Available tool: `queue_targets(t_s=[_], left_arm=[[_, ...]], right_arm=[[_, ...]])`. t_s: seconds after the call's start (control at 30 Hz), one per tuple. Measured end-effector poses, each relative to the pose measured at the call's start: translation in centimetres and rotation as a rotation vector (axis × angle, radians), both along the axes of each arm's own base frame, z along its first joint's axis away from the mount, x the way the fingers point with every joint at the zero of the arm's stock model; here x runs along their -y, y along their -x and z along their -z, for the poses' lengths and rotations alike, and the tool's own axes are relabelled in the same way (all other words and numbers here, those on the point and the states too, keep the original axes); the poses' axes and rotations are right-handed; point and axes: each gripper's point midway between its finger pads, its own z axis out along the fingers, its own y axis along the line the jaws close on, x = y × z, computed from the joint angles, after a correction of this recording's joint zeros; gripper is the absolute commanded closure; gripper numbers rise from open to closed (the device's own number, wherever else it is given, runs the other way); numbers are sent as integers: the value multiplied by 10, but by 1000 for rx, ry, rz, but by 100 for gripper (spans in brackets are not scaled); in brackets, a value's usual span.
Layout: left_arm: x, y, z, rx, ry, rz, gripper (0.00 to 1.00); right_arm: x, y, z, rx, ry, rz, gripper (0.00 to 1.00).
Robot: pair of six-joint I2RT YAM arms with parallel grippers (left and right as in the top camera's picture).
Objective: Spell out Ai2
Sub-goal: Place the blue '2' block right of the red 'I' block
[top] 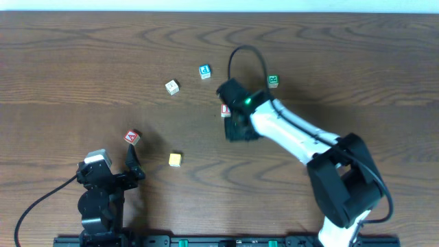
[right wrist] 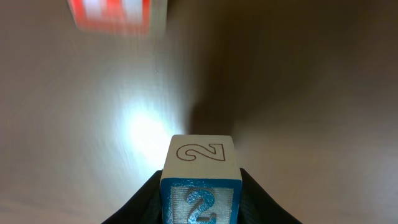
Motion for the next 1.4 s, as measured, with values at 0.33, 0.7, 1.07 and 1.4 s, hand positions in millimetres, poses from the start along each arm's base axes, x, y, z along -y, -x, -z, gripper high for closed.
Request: queue_targets(t_s=[0.33,0.7,1.07,1.4], left_arm=[[0,0,0,0,0,0,5],[0,0,0,0,0,0,5],[0,0,0,0,0,0,5],[0,0,0,0,0,0,5]], right_arm=[[37,-91,-42,227,-76,128,67],[7,-103,-29,132,-16,38,71],[8,-85,-4,15,42,32,69],[6,-75,-3,-34,19,75,70]])
